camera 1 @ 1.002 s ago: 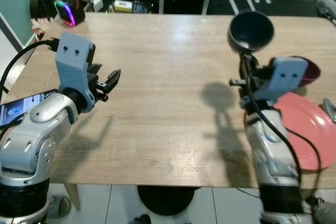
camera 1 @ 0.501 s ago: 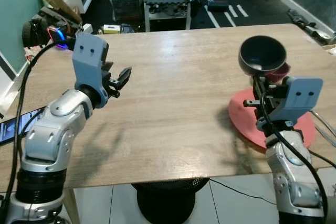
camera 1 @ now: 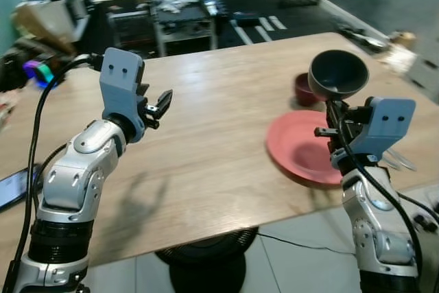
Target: Setting the table
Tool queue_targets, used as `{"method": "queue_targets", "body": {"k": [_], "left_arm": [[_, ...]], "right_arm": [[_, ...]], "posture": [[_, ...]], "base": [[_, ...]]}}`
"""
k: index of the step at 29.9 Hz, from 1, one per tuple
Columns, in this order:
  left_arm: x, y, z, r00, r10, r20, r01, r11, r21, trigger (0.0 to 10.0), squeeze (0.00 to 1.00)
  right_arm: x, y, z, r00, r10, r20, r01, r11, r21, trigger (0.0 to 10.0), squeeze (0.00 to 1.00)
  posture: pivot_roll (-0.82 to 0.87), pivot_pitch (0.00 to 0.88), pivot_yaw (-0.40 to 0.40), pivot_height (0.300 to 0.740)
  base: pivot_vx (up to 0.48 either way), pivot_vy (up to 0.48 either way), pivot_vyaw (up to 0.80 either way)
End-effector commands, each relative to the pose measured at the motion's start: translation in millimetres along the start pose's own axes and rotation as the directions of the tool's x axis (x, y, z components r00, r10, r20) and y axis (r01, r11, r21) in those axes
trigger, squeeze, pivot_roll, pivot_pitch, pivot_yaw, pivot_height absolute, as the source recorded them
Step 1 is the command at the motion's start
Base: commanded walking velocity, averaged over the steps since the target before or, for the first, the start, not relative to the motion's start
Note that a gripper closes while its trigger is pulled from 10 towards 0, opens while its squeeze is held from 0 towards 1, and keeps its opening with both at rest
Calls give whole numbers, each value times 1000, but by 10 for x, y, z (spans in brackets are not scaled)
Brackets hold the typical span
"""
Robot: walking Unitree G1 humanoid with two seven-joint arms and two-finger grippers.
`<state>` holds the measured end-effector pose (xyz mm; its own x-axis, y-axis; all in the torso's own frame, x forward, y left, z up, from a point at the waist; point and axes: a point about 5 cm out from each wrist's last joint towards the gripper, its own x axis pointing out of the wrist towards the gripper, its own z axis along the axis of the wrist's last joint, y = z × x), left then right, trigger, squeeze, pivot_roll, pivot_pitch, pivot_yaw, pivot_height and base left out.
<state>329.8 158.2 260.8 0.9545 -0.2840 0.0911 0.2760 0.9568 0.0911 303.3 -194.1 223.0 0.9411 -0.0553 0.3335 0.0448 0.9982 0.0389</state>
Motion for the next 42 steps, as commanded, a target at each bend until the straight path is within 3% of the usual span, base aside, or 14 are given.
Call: {"method": "queue_targets", "body": {"k": [1,42], "left_arm": [[23,-9,12,1000,-4,6,4,1000,9,10000,0],[38,-26,0,1000,-28,9,28,1000,-4,10000,0]], "right_arm": [[-21,-20,-43,1000,-14,-20,14,1000,6,10000,0],[-5,-23,-13,1000,-20,-10,20,1000,1,10000,0]], "posture": [[-2,13,120,740],[-4,22,122,740]], "base": [[0,0,-781],[0,0,-767]]}}
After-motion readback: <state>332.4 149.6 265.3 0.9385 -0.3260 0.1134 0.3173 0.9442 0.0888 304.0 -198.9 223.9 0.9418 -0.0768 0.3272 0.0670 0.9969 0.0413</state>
